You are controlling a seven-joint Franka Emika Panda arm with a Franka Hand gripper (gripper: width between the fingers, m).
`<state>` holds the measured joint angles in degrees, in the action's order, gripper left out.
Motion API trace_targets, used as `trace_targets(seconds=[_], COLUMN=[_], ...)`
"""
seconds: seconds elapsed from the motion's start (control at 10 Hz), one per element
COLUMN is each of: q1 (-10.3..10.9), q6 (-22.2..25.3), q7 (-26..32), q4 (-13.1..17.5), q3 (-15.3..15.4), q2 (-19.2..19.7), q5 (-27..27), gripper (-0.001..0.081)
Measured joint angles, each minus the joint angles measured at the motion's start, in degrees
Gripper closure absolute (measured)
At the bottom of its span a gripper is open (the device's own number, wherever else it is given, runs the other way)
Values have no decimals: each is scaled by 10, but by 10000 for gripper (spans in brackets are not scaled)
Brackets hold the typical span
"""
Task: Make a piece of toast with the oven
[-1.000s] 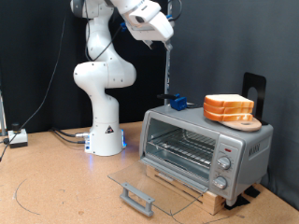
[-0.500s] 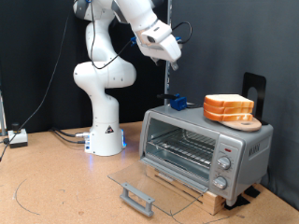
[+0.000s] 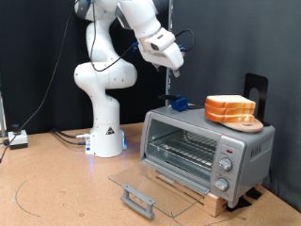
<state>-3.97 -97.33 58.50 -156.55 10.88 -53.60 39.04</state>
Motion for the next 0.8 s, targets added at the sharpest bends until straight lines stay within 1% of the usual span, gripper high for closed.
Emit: trace_targets(seconds=[0.1,0.4,0.6,0.8], q1=[0,0,0,1], q6=[-10,-72,-93,-115], q7=[0,0,0,1], q4=[-12,-51,-62,-65], q3=[16,75,105,131], q2=[-4,-8,0,13], q5=[0,20,40,61], gripper=[-3,-3,-3,-3])
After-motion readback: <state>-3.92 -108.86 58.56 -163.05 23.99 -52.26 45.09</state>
